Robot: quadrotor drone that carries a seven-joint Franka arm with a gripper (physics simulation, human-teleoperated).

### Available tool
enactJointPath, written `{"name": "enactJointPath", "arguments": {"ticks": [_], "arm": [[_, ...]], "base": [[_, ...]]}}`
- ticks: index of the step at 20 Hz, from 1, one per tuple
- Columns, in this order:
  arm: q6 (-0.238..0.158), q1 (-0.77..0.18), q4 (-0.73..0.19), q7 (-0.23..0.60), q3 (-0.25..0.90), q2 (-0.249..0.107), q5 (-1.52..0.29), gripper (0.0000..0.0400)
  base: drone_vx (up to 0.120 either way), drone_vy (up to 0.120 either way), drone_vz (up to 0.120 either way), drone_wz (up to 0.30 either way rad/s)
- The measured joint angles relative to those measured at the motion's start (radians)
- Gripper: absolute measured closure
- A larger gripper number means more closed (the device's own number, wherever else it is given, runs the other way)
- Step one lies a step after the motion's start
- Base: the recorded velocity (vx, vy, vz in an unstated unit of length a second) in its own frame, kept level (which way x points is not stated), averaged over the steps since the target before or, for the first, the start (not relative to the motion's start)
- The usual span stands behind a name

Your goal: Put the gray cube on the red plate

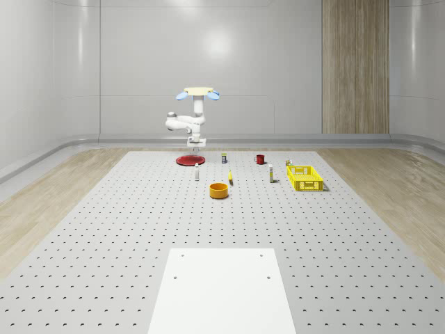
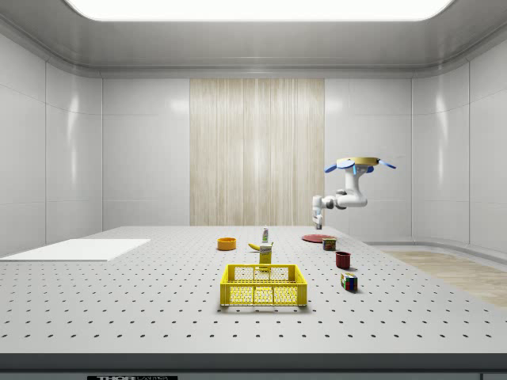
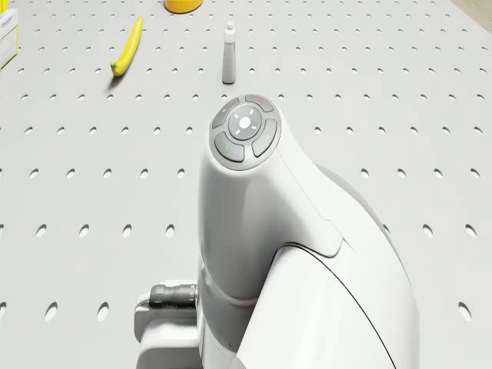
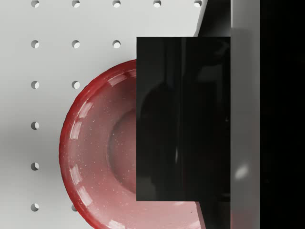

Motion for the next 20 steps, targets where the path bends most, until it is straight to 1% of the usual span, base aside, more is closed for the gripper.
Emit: {"name": "enactJointPath", "arguments": {"ticks": [3,8,12,20], "arm": [[0.001,0.0,0.0,0.0,0.0,-0.001,0.001,0.015],[0.003,0.0,0.0,0.0,0.0,-0.004,0.001,0.015],[0.011,-0.002,0.002,0.001,-0.017,-0.005,-0.014,0.015],[0.048,-0.017,0.018,0.004,-0.125,-0.007,-0.116,0.015]], "base": [[0.0,-0.12,-0.12,0.0],[0.0,-0.12,0.0,0.0],[0.0,-0.01,0.0,0.0],[0.0,0.0,0.0,0.0]]}}
